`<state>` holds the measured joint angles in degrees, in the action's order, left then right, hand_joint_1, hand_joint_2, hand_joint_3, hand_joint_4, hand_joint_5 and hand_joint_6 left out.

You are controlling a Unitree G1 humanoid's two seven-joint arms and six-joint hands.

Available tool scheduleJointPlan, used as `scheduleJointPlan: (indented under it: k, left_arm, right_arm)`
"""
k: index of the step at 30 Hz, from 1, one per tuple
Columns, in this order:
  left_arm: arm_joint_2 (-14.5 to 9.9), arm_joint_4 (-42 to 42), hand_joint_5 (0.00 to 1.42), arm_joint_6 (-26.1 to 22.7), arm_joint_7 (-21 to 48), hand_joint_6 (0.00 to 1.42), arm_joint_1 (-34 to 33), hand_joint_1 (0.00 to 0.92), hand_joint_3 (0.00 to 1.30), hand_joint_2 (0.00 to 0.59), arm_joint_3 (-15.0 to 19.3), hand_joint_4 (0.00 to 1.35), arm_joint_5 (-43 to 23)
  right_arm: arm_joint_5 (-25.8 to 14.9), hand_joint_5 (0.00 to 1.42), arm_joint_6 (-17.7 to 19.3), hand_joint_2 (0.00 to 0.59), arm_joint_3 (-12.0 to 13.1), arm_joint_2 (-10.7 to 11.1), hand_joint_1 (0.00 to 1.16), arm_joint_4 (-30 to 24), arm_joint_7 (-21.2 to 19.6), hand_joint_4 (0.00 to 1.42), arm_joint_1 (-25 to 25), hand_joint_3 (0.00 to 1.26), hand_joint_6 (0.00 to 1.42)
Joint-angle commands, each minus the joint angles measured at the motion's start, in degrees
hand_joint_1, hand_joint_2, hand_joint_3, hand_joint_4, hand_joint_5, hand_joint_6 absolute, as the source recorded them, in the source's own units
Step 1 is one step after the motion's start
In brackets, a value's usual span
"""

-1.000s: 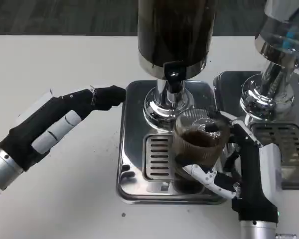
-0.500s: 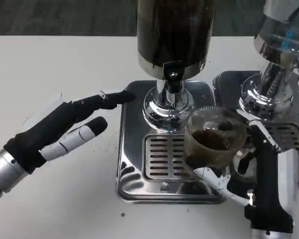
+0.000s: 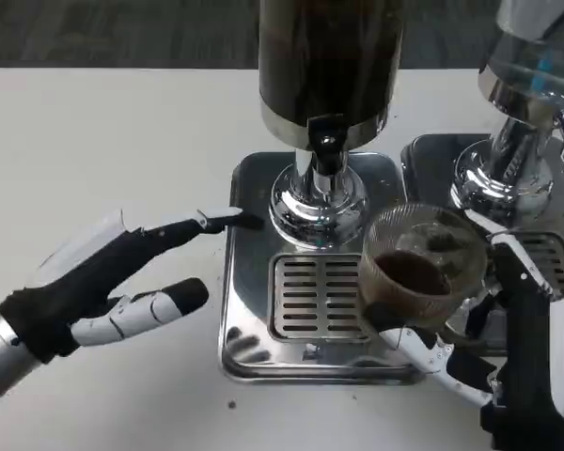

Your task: Grasp the cup under the faucet to collect the drink, then remove the cup.

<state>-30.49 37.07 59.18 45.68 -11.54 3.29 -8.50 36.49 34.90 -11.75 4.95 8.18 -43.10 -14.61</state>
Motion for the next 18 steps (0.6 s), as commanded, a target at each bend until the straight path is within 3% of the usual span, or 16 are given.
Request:
scheduleJointPlan:
  k: [1,18]
  left_arm:
    - [-1.47,-2.43,0.13,1.71,0.77,0.15,2.32,0.000,0.24,0.174,-1.51,0.14,-0.75]
    - [-3.93,-7.90,0.12,3.65,0.30,0.14,5.71,0.000,0.23,0.173,-3.99,0.13,-2.30]
  right_arm:
    - [-0.54,0.92,2.48,0.218,0.39,-0.39,0.74,-3.78,0.17,0.72,-1.15,0.60,1.26]
    - [-1.04,0.94,4.01,0.214,0.06,-0.75,0.74,-11.55,4.19,0.74,-7.83,0.62,1.26]
